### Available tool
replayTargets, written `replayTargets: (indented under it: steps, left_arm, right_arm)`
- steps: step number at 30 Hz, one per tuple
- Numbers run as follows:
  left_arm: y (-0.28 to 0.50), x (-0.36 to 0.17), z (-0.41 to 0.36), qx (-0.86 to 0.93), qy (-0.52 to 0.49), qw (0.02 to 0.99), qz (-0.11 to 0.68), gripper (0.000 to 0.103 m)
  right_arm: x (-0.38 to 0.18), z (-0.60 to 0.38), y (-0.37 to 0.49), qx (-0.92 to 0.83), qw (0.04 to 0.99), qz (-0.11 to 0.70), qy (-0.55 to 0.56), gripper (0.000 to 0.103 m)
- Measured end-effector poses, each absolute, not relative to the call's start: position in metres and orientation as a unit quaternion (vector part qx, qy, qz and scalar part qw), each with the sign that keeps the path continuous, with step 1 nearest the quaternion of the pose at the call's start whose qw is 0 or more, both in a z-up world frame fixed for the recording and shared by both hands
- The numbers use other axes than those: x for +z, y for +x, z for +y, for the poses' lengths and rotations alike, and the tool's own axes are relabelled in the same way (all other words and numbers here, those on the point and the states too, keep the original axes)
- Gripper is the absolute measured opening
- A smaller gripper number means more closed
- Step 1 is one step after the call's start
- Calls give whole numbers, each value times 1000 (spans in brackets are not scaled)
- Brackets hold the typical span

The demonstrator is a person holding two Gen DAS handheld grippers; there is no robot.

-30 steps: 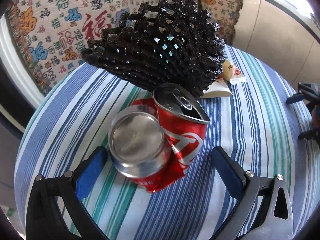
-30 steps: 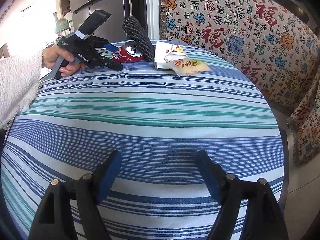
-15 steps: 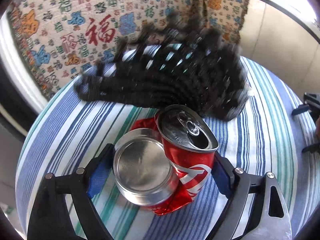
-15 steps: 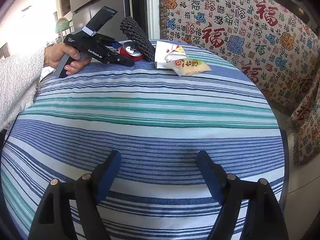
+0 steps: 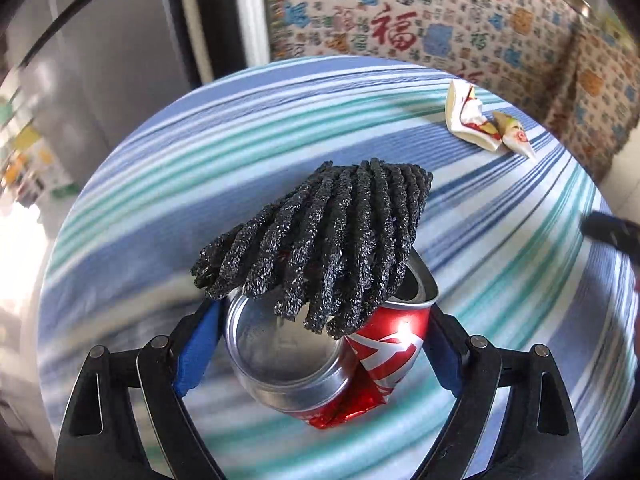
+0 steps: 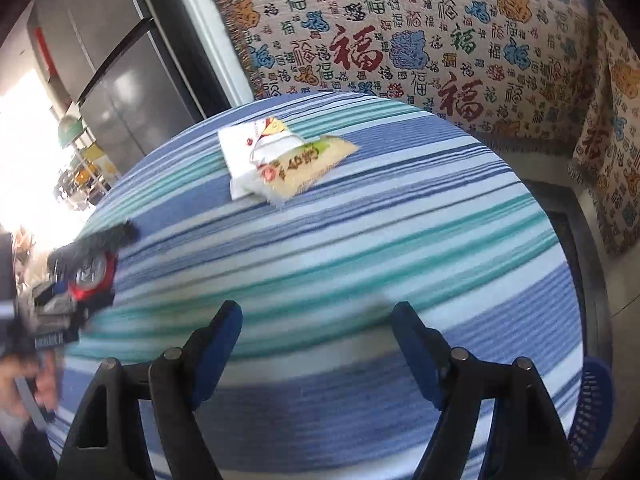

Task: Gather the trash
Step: 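Grasp the crushed red cola can with the left tool while the right tool grasps the yellow snack wrapper, then lift the cola can with the left tool while the right tool lifts the snack wrapper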

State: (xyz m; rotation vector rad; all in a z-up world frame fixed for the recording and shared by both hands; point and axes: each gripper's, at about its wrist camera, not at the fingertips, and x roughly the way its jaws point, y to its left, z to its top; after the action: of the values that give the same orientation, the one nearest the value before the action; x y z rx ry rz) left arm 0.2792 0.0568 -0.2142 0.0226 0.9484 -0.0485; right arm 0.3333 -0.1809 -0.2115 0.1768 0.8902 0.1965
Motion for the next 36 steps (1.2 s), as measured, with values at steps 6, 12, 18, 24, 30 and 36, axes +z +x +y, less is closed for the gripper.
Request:
replayTargets:
  steps: [6,12,18,24,30,36]
  left_arm:
    - [249,-216,49,-22,-11,900,435,90]
    - [259,-211,45,-126,-40,897,423,90]
    - [248,-211,24,-131,-1,895,426,90]
    - [235,-213,20,-49,0,900,433,90]
    - [227,-213,27,-80,-6,894,441,99]
    - [207,-214,48,-72,6,894,442,99]
  right_arm:
    - [-192,-158,402,73,898,405,156,75]
    - [-208,-171,418,32,886,432,167,24]
    - [-201,-175,342,78,892,445,25,23]
    - [-204,-180,264,123,893,431,-33,23]
    - [-187,-164,232,129,914,374,-94,72]
    - [-168,-129,225,213,904,362,-78,72]
